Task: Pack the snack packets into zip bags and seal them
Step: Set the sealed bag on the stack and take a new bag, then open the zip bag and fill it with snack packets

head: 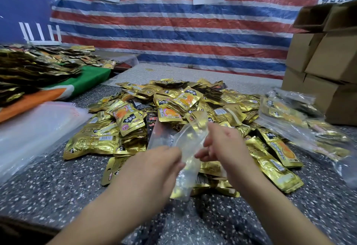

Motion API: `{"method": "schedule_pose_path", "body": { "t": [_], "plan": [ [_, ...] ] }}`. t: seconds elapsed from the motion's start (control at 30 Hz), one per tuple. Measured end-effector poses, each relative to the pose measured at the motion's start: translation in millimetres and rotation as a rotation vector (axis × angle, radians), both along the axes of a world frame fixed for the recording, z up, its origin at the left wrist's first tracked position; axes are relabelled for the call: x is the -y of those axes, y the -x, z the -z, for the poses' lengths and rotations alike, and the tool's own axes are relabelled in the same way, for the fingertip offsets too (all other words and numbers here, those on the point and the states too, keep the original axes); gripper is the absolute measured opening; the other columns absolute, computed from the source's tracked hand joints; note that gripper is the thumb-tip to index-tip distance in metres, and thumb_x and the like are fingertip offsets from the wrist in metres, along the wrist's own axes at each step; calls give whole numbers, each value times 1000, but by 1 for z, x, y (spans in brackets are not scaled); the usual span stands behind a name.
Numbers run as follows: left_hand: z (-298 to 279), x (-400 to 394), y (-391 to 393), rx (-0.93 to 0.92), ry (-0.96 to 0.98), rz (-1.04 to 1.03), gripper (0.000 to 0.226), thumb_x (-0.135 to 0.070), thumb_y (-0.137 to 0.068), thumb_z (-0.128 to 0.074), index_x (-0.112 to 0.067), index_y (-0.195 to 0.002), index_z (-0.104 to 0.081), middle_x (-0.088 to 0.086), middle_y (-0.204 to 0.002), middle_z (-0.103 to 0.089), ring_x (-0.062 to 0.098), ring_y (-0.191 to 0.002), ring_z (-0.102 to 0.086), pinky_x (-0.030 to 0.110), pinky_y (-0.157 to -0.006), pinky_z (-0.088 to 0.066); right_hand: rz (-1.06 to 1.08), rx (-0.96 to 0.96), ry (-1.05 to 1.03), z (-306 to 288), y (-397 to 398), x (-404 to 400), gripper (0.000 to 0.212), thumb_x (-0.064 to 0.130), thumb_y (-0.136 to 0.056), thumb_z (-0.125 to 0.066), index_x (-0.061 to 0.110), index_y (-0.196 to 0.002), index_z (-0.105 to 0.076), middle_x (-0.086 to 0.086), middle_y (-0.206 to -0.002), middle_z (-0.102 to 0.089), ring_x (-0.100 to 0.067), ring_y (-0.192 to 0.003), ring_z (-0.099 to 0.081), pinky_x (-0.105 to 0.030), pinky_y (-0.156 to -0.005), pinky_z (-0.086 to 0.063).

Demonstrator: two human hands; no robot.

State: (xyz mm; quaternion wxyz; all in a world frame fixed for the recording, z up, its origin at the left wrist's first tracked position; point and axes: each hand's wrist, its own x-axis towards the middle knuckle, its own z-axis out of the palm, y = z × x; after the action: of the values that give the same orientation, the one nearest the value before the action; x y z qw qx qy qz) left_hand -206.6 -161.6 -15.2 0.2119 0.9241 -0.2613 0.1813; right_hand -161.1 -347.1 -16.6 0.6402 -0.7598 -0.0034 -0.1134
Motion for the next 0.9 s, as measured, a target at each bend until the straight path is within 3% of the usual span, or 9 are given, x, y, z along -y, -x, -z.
{"method": "schedule_pose_path", "body": {
  "t": [0.07, 0.13, 0.23, 0.3, 0.37, 0.6, 0.77, 0.9],
  "plan": [
    [-1, -11, -11, -23, 68, -20, 24, -40, -98, -47, -21, -83, -49, -9, -77, -53, 12, -74, -52, 37, -70, -45, 65, 27, 42, -4, -4, 16, 39, 31, -87, -42, 2, -65, -55, 0, -43, -51, -24, -55, -66, -30, -54, -50],
    [0, -20, -21, -25, 78, -30, 23, -37, -98, -48, -21, -83, -50, -9, -76, -53, 9, -72, -51, 33, -68, -43, 139, 62, 319, -6, -9, 33, 35, 30, -86, -45, 1, -69, -56, -1, -53, -55, -25, -61, -65, -25, -50, -45],
    [3, -25, -31, -17, 65, -29, 26, -42, -97, -45, -25, -78, -48, -11, -72, -51, 4, -73, -49, 22, -62, -38, 10, -34, 883, -7, -11, 44, 17, 31, -92, -57, 19, -81, -61, 4, -71, -65, -14, -63, -65, -28, -53, -44],
    [4, -24, -36, 1, 72, -16, 29, -45, -96, -46, -28, -72, -46, -11, -68, -49, 3, -71, -48, 19, -58, -34, -124, -104, 1065, -6, -10, 41, 16, 41, -90, -62, 26, -87, -60, 6, -78, -66, -8, -67, -64, -29, -56, -48],
    [5, -23, -40, 13, 78, 0, 31, -44, -96, -47, -28, -69, -43, -11, -65, -46, 1, -66, -45, 19, -57, -31, -145, -86, 1193, -5, -9, 35, 29, 52, -85, -64, 25, -94, -62, 7, -88, -64, -11, -78, -61, -33, -68, -53],
    [6, -30, -49, -25, 60, 12, 28, -36, -98, -49, -23, -73, -49, -9, -69, -51, 3, -69, -48, 19, -59, -36, -226, -153, 1361, -7, -11, 23, 57, 74, -78, -62, 28, -112, -60, 6, -107, -55, -15, -93, -55, -34, -80, -47],
    [-6, -43, -51, -93, 128, 102, 29, -35, -97, -49, -20, -72, -54, -5, -68, -57, 9, -72, -53, 28, -64, -43, -321, -252, 1138, -9, -12, 23, 50, 57, -73, -79, 34, -102, -45, 14, -101, -50, 2, -67, -54, -22, -55, -38],
    [-10, -48, -52, -121, 140, 156, 42, -53, -88, -38, -19, -71, -54, -4, -67, -57, 13, -68, -54, 29, -63, -44, -309, -289, 1075, -11, -12, 27, 73, 52, -75, -81, 29, -132, -41, 18, -110, -43, 5, -71, -52, -16, -59, -38]
  ]
}}
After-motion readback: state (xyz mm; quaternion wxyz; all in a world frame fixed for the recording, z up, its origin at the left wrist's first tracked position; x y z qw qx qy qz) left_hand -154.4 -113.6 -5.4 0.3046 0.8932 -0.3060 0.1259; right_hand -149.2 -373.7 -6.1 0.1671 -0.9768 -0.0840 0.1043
